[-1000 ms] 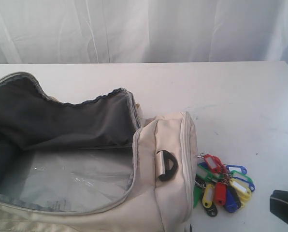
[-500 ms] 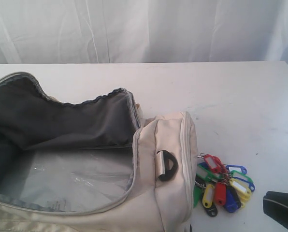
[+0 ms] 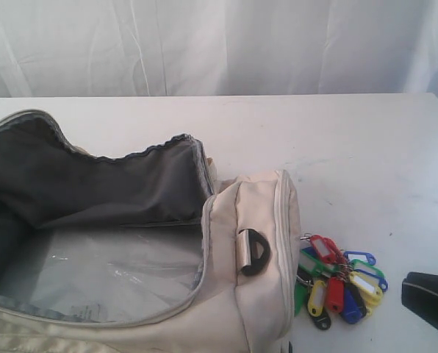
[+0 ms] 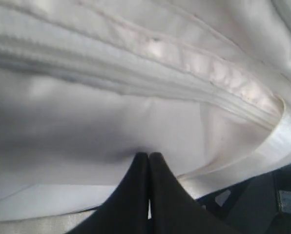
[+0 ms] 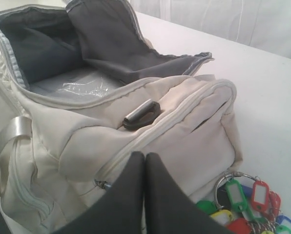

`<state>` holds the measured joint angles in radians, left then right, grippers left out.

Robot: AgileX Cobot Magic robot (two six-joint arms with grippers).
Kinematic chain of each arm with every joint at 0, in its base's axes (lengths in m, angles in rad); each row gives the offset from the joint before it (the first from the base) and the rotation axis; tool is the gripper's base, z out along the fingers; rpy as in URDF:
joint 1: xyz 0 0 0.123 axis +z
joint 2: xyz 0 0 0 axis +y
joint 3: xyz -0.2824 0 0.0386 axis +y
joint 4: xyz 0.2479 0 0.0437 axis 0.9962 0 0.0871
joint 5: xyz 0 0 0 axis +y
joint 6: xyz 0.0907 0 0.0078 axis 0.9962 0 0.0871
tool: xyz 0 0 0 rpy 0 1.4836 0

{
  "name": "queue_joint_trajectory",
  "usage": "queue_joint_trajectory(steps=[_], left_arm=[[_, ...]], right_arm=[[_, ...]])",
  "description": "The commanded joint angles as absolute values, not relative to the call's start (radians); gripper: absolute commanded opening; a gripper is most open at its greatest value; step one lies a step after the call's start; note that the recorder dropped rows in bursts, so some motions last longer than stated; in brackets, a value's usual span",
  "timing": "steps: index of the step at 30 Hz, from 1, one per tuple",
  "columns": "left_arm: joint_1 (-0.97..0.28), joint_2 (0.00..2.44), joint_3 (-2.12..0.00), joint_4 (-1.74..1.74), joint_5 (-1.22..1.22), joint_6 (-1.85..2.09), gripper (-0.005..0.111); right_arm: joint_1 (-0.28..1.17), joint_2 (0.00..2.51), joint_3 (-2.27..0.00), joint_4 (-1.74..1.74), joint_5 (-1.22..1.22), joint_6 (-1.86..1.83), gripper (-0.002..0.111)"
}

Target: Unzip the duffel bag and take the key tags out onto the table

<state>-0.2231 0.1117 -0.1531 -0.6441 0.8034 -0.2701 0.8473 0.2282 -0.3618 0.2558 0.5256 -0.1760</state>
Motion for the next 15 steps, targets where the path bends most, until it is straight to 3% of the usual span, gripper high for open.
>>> queue_joint_trajectory(steps=[1, 15], left_arm=[[-0.222, 0.219, -0.124, -0.657, 0.651, -0.255, 0.001], [-0.222, 0.478, -0.047, -0.762, 0.121, -0.183, 0.001]], right_arm=[[0.848, 0.231, -0.360, 0.257, 0.471, -0.181, 0.000], [0.848, 0.231, -0.360, 0.257, 0.457, -0.180, 0.000]])
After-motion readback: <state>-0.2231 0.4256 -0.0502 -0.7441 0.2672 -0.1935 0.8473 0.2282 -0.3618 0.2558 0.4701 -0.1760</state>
